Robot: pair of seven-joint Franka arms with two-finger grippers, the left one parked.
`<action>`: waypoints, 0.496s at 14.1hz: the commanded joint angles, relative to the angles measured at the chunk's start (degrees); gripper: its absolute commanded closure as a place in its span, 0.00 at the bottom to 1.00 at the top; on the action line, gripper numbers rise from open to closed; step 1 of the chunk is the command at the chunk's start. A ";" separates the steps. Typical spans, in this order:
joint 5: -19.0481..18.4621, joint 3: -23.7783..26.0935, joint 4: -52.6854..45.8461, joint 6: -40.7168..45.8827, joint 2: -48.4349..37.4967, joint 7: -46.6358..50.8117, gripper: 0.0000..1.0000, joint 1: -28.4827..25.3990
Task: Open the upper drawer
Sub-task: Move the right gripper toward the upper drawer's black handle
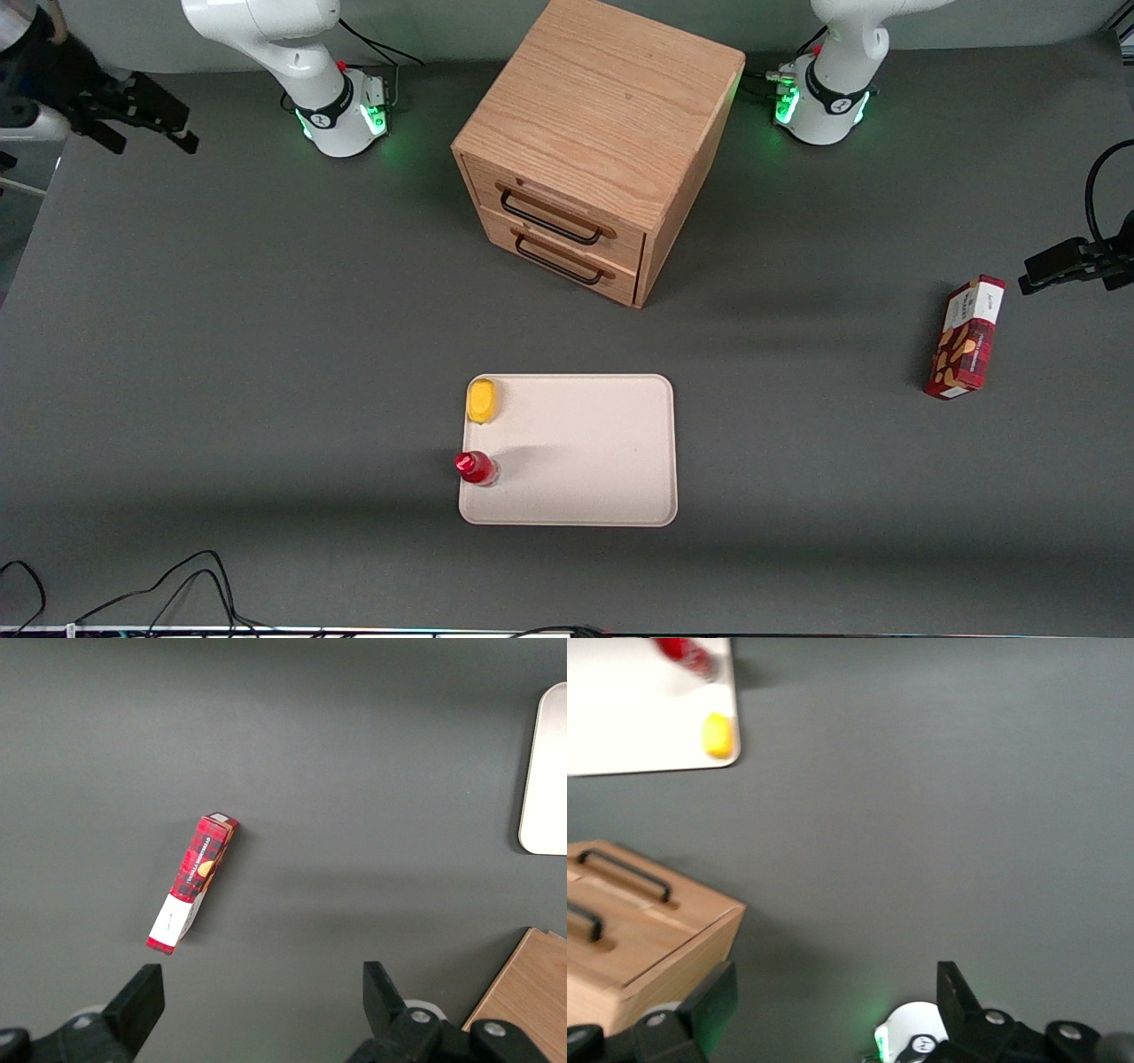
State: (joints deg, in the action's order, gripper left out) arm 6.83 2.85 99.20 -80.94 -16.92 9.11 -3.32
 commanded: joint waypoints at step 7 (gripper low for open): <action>21.98 5.47 -18.60 8.43 17.70 -30.28 0.00 -0.63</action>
State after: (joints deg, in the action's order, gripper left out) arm 25.28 5.14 84.17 -74.21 -3.52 -17.47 -3.82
